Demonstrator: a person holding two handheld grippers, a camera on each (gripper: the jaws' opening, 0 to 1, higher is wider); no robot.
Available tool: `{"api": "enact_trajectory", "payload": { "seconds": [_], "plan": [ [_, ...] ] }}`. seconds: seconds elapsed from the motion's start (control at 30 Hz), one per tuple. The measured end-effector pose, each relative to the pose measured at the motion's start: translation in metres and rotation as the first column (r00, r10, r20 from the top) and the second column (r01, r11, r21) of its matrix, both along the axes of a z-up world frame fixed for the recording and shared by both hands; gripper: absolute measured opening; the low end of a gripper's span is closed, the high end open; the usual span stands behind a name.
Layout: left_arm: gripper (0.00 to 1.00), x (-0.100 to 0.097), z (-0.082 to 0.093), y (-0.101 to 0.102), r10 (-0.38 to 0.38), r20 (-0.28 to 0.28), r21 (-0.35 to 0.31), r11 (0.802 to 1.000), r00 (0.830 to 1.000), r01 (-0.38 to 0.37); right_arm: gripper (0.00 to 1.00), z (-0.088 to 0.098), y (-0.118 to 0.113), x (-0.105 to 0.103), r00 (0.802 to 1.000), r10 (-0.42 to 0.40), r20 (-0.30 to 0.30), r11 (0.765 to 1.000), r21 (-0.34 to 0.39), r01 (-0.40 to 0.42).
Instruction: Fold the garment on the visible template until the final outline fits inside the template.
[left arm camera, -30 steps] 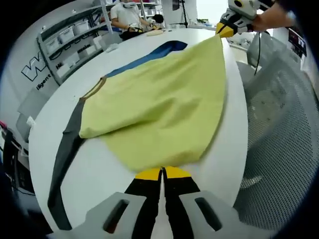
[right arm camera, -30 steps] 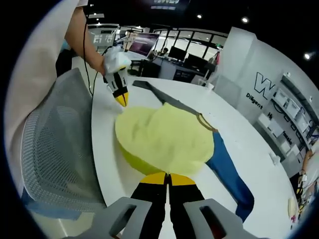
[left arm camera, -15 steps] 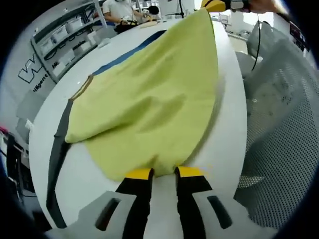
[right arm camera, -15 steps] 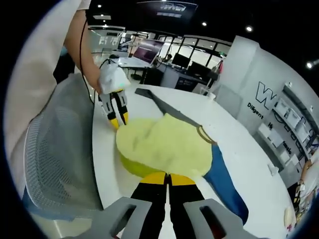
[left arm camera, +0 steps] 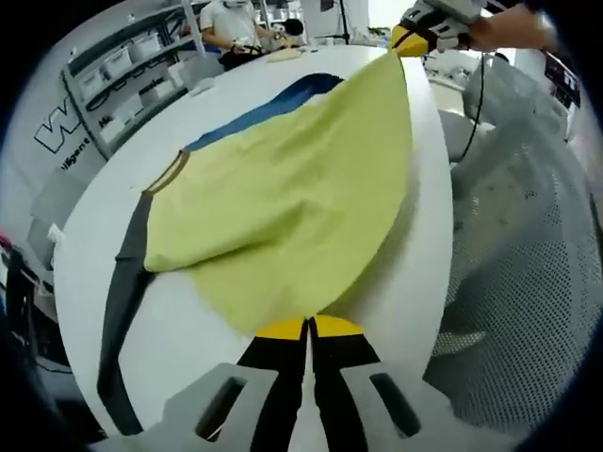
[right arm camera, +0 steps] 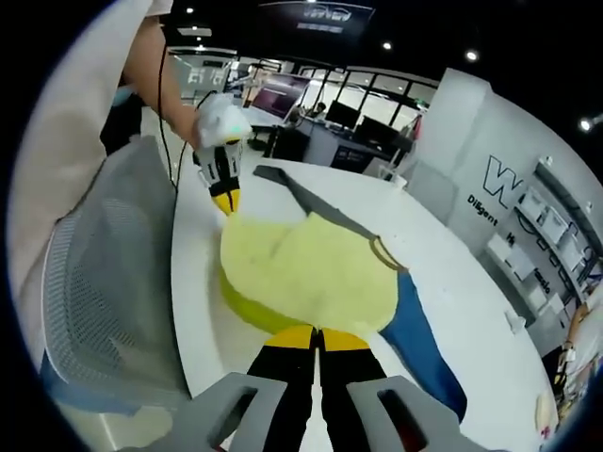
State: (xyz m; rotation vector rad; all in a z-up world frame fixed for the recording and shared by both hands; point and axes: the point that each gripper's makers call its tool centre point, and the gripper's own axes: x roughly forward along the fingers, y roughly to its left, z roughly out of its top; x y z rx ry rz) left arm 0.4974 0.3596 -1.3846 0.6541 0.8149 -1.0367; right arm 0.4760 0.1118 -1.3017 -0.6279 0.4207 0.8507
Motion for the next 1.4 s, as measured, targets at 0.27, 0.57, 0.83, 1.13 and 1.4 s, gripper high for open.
{"api": "enact_trajectory", "payload": {
  "seconds": [0.27, 0.57, 0.83, 1.13, 1.4],
  "plan": [
    [0.07, -0.023, 0.016, 0.015, -0.04, -0.167, 0.067, 0.996, 0.985, 0.052, 0.0, -0.012, -0.003, -0.004, 1.0, 0.005, -0.024, 1.0, -0.019, -0.006],
    [0.07, -0.056, -0.018, 0.023, -0.004, -0.288, 0.095, 0.995, 0.958, 0.032, 0.0, -0.068, -0.009, -0.034, 0.985, 0.041, -0.169, 0.992, -0.11, -0.06],
    [0.07, -0.055, -0.037, 0.039, 0.066, -0.24, 0.103, 0.994, 0.969, -0.042, 0.0, -0.107, -0.004, -0.043, 0.967, 0.052, -0.248, 0.989, -0.123, -0.085],
    [0.27, -0.037, -0.042, 0.055, 0.123, -0.082, 0.091, 0.989, 0.989, -0.116, 0.0, -0.12, -0.012, -0.043, 0.963, 0.025, -0.268, 0.988, -0.143, -0.065],
    [0.4, -0.044, -0.046, 0.056, 0.111, -0.067, 0.054, 0.993, 0.992, -0.107, 0.0, -0.12, -0.022, -0.041, 0.968, -0.002, -0.252, 0.99, -0.134, -0.033]
  ]
}}
